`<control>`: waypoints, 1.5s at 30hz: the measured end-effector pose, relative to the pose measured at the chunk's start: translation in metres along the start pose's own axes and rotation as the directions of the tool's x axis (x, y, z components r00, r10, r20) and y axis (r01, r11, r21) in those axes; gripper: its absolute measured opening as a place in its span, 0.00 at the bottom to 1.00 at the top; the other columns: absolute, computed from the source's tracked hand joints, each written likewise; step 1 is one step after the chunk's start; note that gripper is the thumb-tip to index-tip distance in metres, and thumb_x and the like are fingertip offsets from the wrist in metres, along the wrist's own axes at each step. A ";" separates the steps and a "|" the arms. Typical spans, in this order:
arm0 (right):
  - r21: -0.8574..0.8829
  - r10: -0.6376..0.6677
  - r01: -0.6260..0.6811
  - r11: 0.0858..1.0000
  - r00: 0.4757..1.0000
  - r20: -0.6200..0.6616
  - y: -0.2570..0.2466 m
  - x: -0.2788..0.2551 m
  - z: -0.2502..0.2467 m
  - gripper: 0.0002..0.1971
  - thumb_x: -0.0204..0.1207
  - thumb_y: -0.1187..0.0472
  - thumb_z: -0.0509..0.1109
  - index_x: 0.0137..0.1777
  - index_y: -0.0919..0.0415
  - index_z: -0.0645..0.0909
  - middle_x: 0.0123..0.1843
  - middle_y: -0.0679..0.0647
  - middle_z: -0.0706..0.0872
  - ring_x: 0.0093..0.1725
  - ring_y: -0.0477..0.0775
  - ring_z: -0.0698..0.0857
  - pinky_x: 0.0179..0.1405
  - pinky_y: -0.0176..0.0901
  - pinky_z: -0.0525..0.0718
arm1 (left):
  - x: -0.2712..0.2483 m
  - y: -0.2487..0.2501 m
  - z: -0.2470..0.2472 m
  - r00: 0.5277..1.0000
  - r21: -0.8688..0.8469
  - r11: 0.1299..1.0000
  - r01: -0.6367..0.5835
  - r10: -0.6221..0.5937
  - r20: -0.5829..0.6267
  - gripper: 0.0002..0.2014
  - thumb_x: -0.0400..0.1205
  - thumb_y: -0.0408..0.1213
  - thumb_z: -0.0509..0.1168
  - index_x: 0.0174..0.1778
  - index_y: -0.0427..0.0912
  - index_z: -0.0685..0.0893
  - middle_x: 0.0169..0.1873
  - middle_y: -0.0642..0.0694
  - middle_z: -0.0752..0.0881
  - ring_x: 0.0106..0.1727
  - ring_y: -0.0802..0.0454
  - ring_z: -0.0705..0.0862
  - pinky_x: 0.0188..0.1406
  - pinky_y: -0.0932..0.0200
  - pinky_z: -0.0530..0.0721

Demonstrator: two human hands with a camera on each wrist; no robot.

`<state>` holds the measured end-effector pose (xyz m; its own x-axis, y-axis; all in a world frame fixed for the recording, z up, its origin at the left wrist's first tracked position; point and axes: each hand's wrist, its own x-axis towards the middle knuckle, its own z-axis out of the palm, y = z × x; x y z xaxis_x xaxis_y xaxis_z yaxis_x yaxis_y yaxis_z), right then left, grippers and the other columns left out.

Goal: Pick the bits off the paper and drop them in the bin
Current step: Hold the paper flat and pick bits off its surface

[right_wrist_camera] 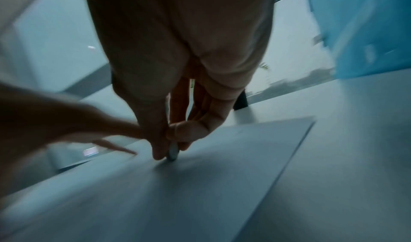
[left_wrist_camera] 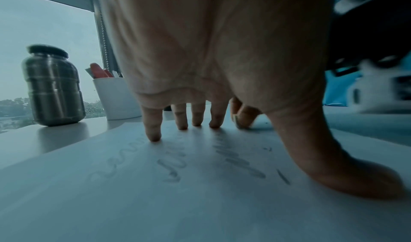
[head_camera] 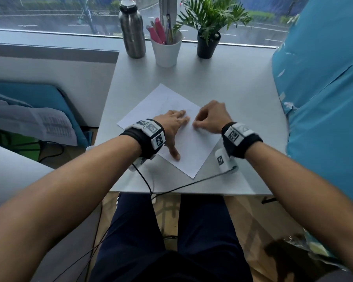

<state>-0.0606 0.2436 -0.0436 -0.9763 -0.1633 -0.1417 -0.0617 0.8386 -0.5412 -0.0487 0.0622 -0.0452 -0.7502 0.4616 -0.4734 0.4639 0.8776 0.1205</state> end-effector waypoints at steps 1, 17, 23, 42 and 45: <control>-0.006 -0.066 0.066 0.998 0.996 0.065 -0.008 -0.012 0.010 0.06 0.63 0.61 0.82 0.38 0.62 0.93 0.34 0.54 0.91 0.33 0.46 0.85 0.30 0.24 0.75 | 0.001 0.000 0.001 1.000 0.006 1.000 -0.003 0.003 -0.001 0.72 0.52 0.63 0.84 0.87 0.48 0.49 0.87 0.48 0.44 0.86 0.45 0.47 0.83 0.48 0.56; 0.015 -0.026 0.025 1.000 0.997 0.076 0.003 -0.007 0.002 0.07 0.65 0.59 0.82 0.39 0.61 0.93 0.35 0.54 0.92 0.32 0.43 0.84 0.29 0.19 0.73 | 0.007 -0.008 0.007 0.999 -0.010 1.000 -0.011 0.011 0.042 0.74 0.51 0.65 0.83 0.86 0.57 0.42 0.86 0.52 0.38 0.86 0.47 0.41 0.81 0.30 0.52; 0.015 -0.109 0.108 0.994 0.988 0.113 -0.013 -0.027 0.023 0.06 0.64 0.61 0.82 0.38 0.63 0.92 0.38 0.56 0.91 0.34 0.46 0.85 0.32 0.21 0.75 | 0.010 -0.010 0.009 0.999 -0.018 1.000 -0.004 0.005 0.046 0.75 0.49 0.67 0.82 0.86 0.57 0.41 0.86 0.52 0.36 0.86 0.47 0.40 0.81 0.30 0.51; -0.027 -0.069 0.071 0.997 0.995 0.069 0.015 -0.045 -0.001 0.04 0.67 0.62 0.82 0.40 0.62 0.92 0.37 0.51 0.90 0.36 0.47 0.88 0.41 0.39 0.89 | -0.014 -0.073 -0.019 0.984 0.137 0.980 0.145 -0.129 -0.121 0.64 0.58 0.49 0.86 0.86 0.57 0.53 0.86 0.42 0.45 0.86 0.43 0.44 0.78 0.27 0.41; 0.003 -0.152 0.153 0.988 0.978 0.145 -0.010 -0.061 0.022 0.05 0.68 0.61 0.80 0.41 0.63 0.92 0.38 0.52 0.91 0.37 0.47 0.89 0.42 0.40 0.90 | -0.021 -0.076 -0.023 0.939 0.138 0.958 0.253 -0.208 -0.273 0.52 0.65 0.43 0.83 0.83 0.50 0.62 0.84 0.39 0.56 0.84 0.41 0.55 0.80 0.30 0.51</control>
<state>0.0044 0.2340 -0.0478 -0.9151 -0.3624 -0.1766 -0.2100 0.8023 -0.5588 -0.0791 -0.0107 -0.0240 -0.9299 0.2859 -0.2315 0.3197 0.9393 -0.1243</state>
